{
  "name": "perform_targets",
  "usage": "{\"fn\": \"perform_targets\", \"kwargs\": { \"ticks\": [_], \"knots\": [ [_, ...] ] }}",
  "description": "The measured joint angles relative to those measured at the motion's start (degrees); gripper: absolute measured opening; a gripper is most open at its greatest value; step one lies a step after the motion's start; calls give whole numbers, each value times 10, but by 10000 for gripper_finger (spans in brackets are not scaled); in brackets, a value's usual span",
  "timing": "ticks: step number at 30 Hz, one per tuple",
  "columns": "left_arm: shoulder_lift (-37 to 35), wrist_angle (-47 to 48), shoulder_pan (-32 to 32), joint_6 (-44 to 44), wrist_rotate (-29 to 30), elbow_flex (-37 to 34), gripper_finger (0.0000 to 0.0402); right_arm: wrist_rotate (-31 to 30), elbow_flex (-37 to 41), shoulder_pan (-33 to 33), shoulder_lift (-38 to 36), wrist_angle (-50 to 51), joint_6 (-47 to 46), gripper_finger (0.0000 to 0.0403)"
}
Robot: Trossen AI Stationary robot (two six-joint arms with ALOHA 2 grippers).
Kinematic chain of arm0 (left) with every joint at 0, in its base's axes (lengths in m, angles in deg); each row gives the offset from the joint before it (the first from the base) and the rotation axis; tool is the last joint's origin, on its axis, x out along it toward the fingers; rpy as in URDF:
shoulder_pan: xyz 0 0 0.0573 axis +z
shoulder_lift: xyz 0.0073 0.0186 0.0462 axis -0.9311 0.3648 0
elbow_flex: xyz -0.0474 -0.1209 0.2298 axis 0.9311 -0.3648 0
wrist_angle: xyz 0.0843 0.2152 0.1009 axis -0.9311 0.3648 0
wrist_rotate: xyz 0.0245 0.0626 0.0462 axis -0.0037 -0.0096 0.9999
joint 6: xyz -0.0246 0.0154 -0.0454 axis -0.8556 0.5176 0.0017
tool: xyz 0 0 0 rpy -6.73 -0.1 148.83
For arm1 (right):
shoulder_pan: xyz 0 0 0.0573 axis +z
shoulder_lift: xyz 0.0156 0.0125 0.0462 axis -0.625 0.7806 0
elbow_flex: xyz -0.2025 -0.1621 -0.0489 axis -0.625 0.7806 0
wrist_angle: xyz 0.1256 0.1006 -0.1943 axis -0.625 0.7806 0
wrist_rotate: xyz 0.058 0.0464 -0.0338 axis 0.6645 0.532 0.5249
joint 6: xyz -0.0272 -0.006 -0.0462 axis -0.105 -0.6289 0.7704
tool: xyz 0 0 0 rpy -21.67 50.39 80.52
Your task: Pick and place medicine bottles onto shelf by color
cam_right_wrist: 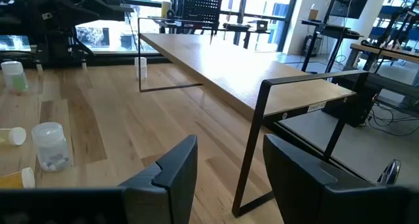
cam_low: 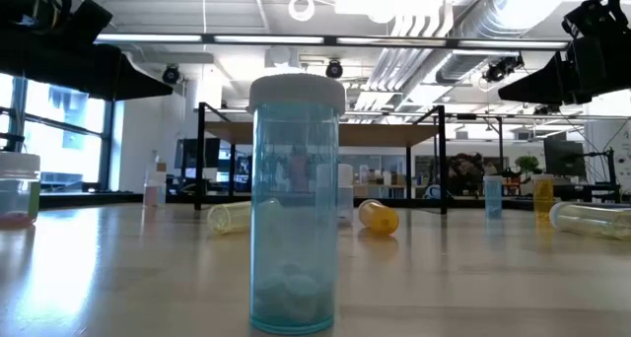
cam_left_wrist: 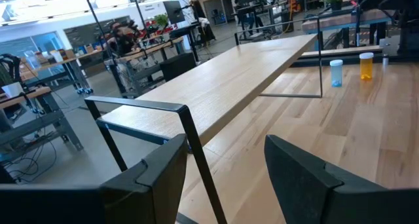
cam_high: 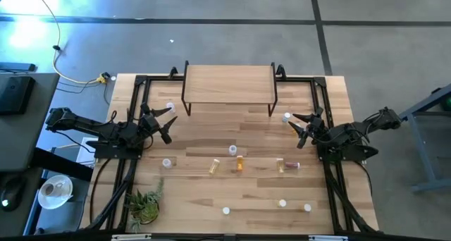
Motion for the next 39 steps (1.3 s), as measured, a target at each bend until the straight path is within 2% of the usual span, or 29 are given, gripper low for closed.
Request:
{"fn": "perform_targets", "kwargs": {
  "ticks": [21,25,29,39],
  "knots": [
    [0,0,0,0,-2,0,195,-5,0,0,0,-8,0,165],
    [0,0,0,0,-5,0,195,0,0,0,0,-34,0,165],
    [0,0,0,-2,-33,0,195,0,0,0,0,-69,17,165],
    [0,0,0,-63,-77,0,195,0,0,0,0,-231,55,165]
  ]
}}
